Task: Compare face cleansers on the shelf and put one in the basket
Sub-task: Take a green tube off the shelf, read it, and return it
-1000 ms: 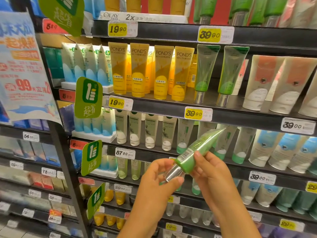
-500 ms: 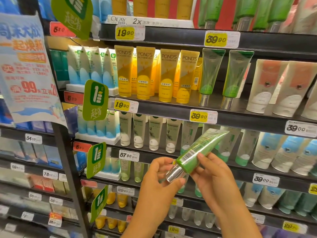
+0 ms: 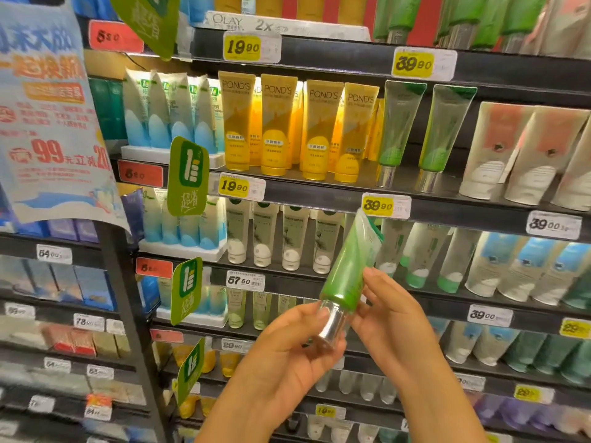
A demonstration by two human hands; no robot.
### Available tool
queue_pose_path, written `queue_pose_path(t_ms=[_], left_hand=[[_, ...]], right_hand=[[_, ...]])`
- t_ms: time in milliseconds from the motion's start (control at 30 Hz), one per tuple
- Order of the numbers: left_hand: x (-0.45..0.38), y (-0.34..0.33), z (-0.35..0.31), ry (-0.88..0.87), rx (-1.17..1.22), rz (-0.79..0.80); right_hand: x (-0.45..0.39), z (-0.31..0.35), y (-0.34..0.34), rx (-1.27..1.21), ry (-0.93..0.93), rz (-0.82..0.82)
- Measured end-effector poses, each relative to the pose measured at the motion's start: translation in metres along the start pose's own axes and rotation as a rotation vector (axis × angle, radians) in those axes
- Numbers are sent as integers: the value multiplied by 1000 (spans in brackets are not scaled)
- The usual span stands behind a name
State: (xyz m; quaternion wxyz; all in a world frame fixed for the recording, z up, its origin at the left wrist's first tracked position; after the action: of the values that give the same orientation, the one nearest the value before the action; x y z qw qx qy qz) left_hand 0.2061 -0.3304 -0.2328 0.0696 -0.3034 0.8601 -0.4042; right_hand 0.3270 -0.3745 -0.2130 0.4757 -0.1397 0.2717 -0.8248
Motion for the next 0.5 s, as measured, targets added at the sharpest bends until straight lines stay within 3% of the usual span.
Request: queue_pose_path(t_ms=[500], left_hand=[[8,8,18,274,82,123]], right_hand=[[25,-20,15,-35,-22,-221]])
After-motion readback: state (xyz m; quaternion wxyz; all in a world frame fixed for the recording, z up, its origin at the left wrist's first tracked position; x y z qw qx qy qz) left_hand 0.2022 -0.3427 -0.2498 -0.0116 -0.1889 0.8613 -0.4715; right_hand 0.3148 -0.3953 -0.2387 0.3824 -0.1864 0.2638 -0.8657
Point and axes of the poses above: each hand's wrist, its own x-axis away from the middle knuckle, its own y-axis out of the back of the hand, z = x × y, the point moved 3 cm from there along -x, towards the middle knuckle, and after that the axes turned 1 degree about -z, right-handed, at the moved point
